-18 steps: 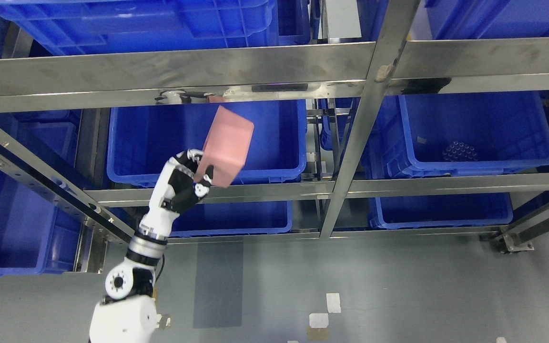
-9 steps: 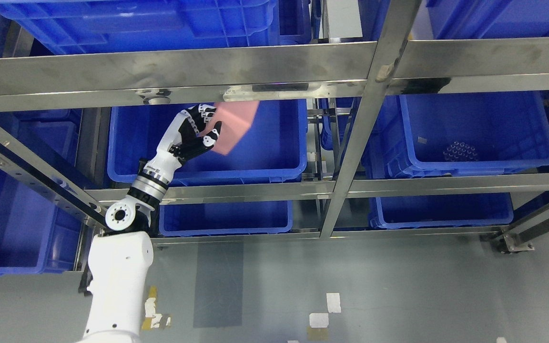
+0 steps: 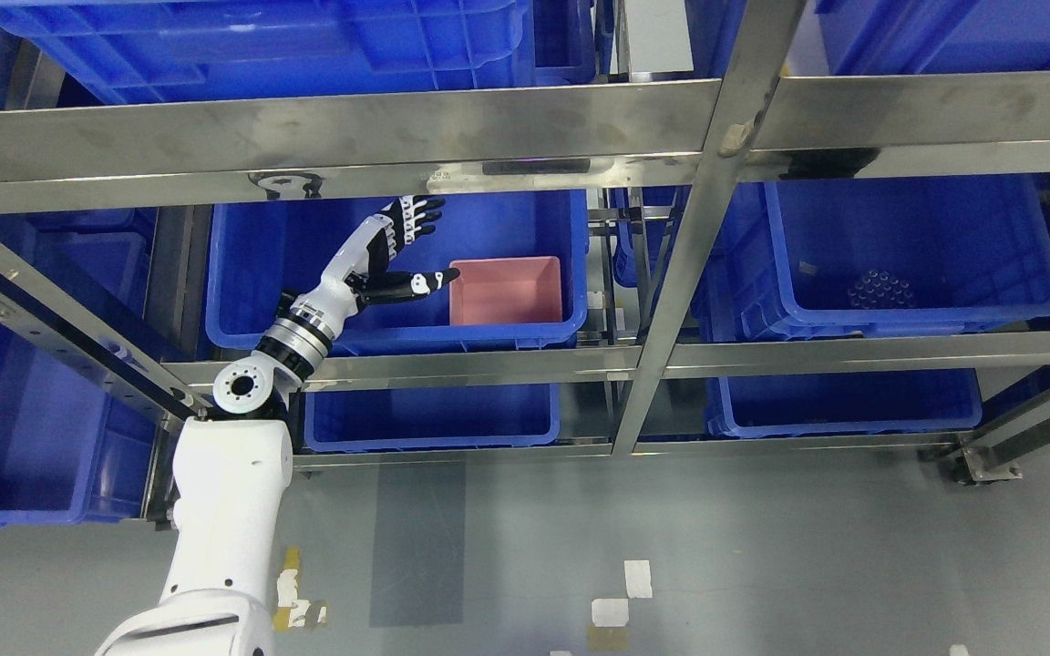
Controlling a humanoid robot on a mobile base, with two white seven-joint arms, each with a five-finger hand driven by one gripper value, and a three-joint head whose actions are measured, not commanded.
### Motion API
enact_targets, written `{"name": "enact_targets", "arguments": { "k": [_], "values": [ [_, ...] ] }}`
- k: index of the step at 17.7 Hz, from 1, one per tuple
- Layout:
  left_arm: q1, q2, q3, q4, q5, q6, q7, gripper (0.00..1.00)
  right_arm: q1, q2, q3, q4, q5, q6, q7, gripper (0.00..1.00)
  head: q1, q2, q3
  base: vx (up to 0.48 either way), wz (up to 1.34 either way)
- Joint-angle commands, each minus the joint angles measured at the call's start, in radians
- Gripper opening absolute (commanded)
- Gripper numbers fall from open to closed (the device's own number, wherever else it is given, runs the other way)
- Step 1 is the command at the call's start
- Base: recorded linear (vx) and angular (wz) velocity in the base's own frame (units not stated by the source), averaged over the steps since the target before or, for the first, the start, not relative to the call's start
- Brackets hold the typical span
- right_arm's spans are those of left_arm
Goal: Place storage box into left shelf container
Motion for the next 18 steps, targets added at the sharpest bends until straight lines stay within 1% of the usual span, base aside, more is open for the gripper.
{"name": "enact_targets", "arguments": {
  "k": [1,3,6,8,9,11,12,14,15,18],
  "values": [
    [0.106,0.018,0.131,-0.138,0.01,-0.046,0.015,0.99,-0.008,-0.017,-0.003,-0.017,-0.002,-0.001,-0.005,1.0,0.0,0.0,0.0,0.0,0.0],
    [0.193,0.018,0.128,-0.271,0.11,-0.081,0.136,0.99,-0.008,-0.017,-0.003,-0.017,-0.002,-0.001,-0.005,1.0,0.0,0.0,0.0,0.0,0.0],
    [0.342,0.018,0.073,-0.495,0.135,-0.139,0.342,0.99,-0.008,-0.017,-0.003,-0.017,-0.002,-0.001,-0.004,1.0,0.0,0.0,0.0,0.0,0.0],
    [0.466,0.018,-0.008,-0.649,0.135,-0.15,0.483,0.99,-0.008,-0.017,-0.003,-0.017,-0.002,-0.001,-0.005,1.0,0.0,0.0,0.0,0.0,0.0],
    [0.528,0.018,-0.068,-0.733,0.136,-0.15,0.574,0.99,-0.008,-0.017,-0.003,-0.017,-0.002,-0.001,-0.005,1.0,0.0,0.0,0.0,0.0,0.0],
    [0.614,0.018,-0.158,-0.868,0.135,-0.15,0.739,0.99,-0.008,-0.017,-0.003,-0.017,-0.002,-0.001,-0.004,1.0,0.0,0.0,0.0,0.0,0.0],
    [0.629,0.018,-0.177,-0.914,0.136,-0.144,0.767,0.99,-0.008,-0.017,-0.003,-0.017,-0.002,-0.001,-0.004,1.0,0.0,0.0,0.0,0.0,0.0],
    [0.645,0.018,-0.18,-0.977,0.137,-0.12,0.766,0.99,-0.008,-0.017,-0.003,-0.017,-0.002,-0.001,-0.005,1.0,0.0,0.0,0.0,0.0,0.0],
    [0.645,0.018,-0.18,-0.979,0.14,-0.097,0.766,0.99,-0.008,-0.017,-0.003,-0.017,-0.002,-0.001,-0.004,1.0,0.0,0.0,0.0,0.0,0.0],
    [0.643,0.018,-0.179,-0.979,0.257,0.055,0.767,0.99,-0.008,-0.017,-0.003,-0.017,-0.002,-0.001,-0.005,1.0,0.0,0.0,0.0,0.0,0.0]
  ]
}}
